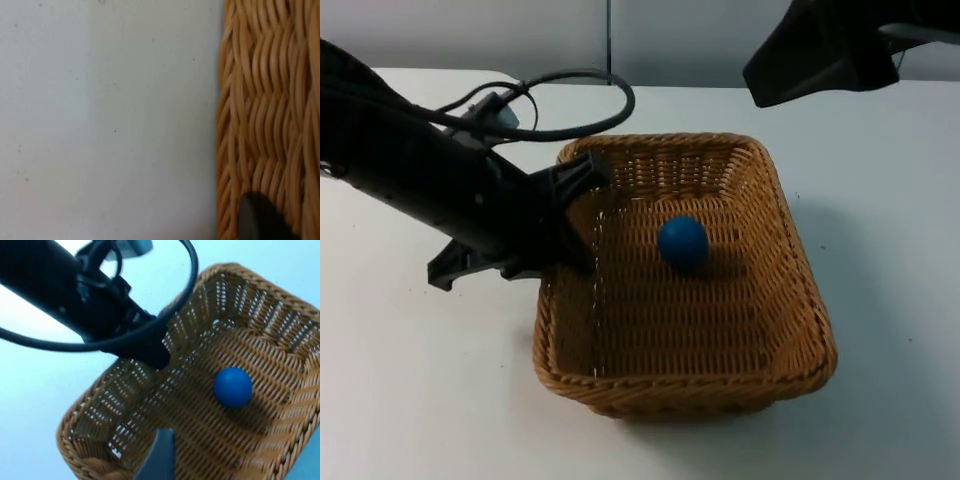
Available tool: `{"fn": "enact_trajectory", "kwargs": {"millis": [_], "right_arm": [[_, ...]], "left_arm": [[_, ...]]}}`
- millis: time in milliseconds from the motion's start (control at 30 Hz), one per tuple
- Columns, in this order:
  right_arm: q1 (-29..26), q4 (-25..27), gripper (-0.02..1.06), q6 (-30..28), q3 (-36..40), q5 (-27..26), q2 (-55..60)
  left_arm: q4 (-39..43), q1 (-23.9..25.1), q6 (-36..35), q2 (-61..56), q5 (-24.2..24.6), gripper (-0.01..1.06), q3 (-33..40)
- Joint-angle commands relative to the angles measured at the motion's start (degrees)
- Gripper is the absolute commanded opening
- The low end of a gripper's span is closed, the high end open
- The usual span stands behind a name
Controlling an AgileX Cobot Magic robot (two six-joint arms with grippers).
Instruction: Pick up the basket with the left hand and place the ball into the basket with the right hand.
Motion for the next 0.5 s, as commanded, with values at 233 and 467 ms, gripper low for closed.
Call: {"fn": "enact_trajectory", "kwargs": {"millis": [233,467], "right_arm": [[0.1,0.0,0.8,0.3,0.2,-0.1,-0.6],[0.1,-0.1,0.79,0.9,0.2,-0.1,-0.6]], "left_arm": [[-2.8,-2.7,0.5,4.7,1.9,0.0,-5.2],[-4.5,-2.8,1.0,7.3,2.5,0.0,-6.9]]}}
